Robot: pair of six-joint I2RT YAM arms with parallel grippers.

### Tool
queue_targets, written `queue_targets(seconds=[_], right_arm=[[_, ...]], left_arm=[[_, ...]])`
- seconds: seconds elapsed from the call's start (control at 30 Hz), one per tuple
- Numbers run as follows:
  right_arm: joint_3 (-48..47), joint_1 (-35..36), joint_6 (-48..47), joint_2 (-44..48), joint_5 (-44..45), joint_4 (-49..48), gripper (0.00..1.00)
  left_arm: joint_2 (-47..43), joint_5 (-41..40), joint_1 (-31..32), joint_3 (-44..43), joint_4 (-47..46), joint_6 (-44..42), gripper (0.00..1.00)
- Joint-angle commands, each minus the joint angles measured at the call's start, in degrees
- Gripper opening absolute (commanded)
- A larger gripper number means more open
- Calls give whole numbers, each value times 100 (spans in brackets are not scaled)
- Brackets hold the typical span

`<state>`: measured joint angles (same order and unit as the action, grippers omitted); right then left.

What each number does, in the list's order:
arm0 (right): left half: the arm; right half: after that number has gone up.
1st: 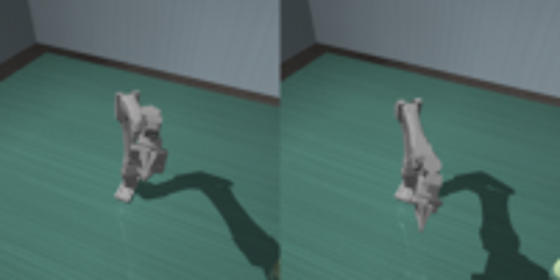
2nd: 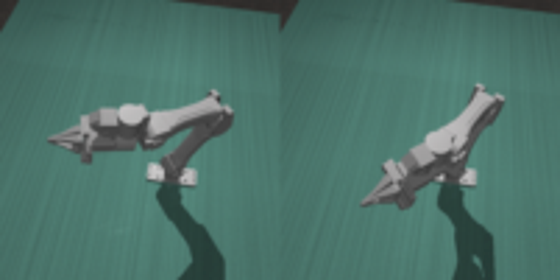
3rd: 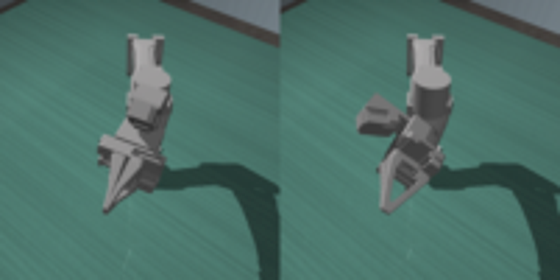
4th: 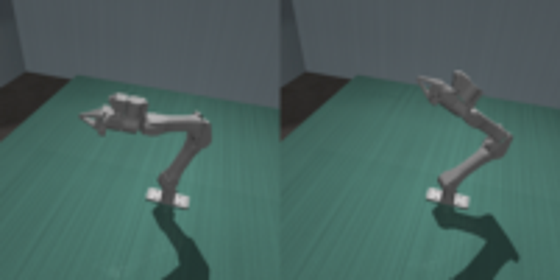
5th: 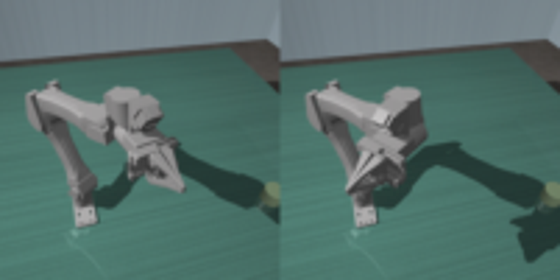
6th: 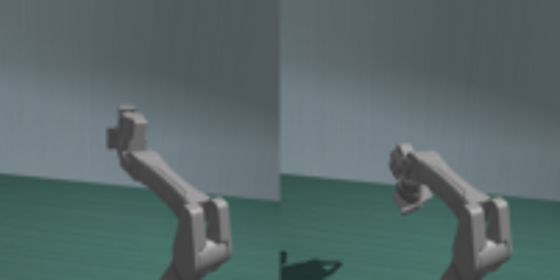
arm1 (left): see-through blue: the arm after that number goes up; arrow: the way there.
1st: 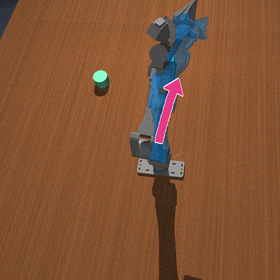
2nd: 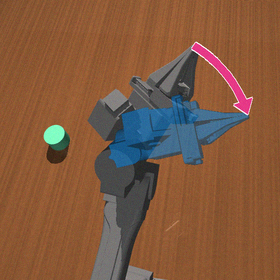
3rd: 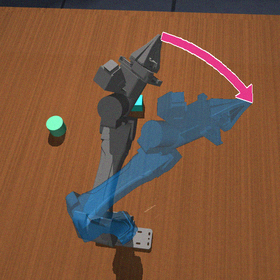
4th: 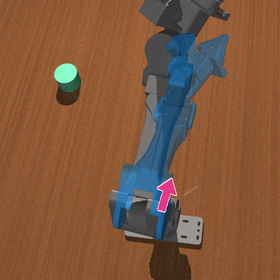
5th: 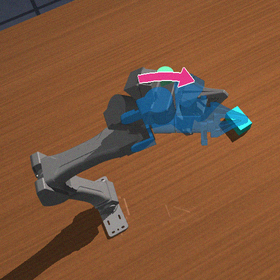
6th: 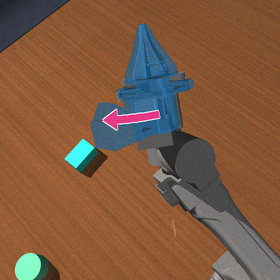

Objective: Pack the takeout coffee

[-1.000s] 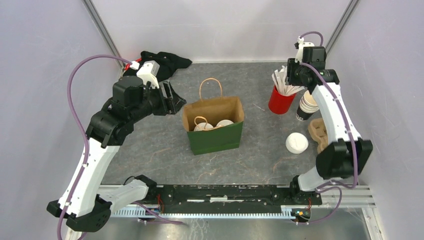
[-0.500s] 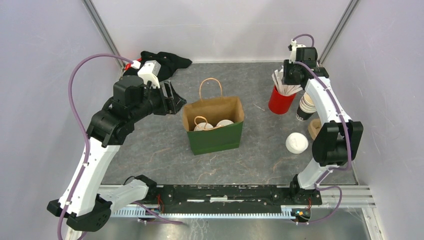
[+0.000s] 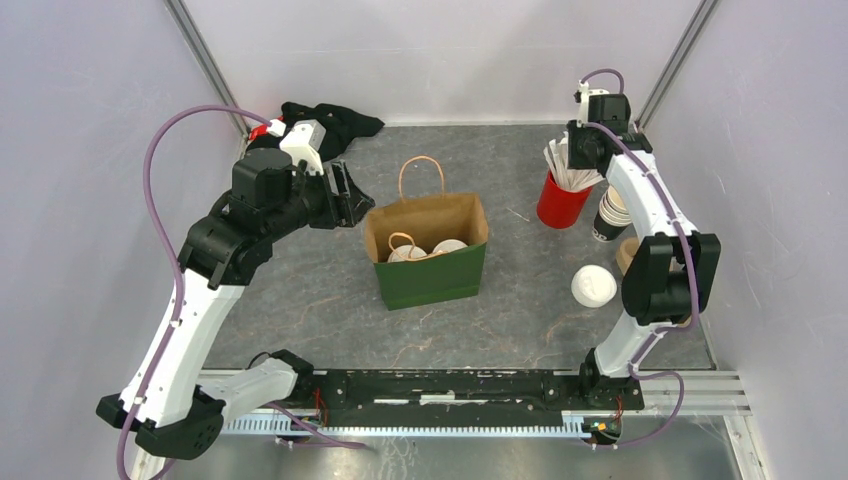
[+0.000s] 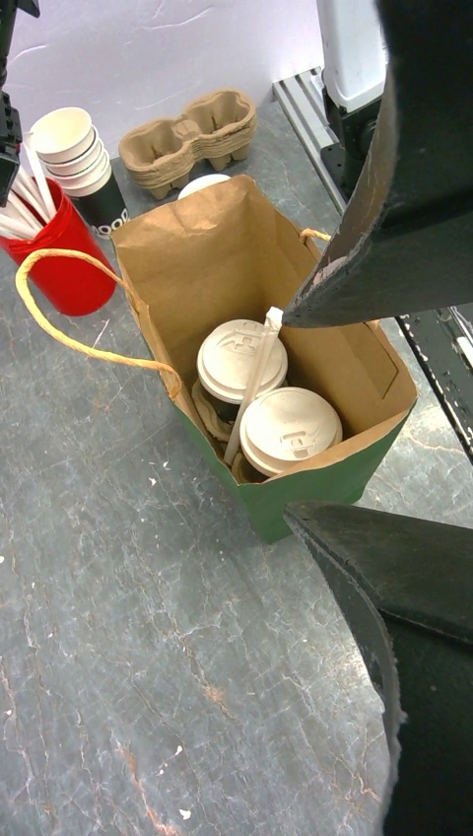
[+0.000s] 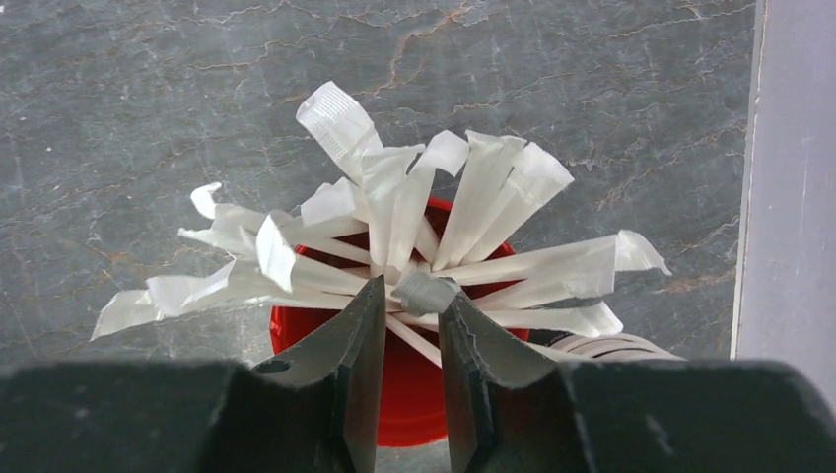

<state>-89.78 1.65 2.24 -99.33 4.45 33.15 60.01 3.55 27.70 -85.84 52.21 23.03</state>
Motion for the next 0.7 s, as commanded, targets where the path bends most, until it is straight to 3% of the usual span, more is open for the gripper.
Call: queue_targets(seconds=[0.0,0.27,0.67], right_arm=[[-309,1,-149,-107,157,-250,29],[-246,1,-117,627,128,117,1],[-1208,2,-145,2181,-212,1254,0]], left_arm=[[-15,32,-19,-144,-65,-343,72],[-102,64,-19,-65,-103,-290,72],[-212,45,-19,-118,-64,-297,72]])
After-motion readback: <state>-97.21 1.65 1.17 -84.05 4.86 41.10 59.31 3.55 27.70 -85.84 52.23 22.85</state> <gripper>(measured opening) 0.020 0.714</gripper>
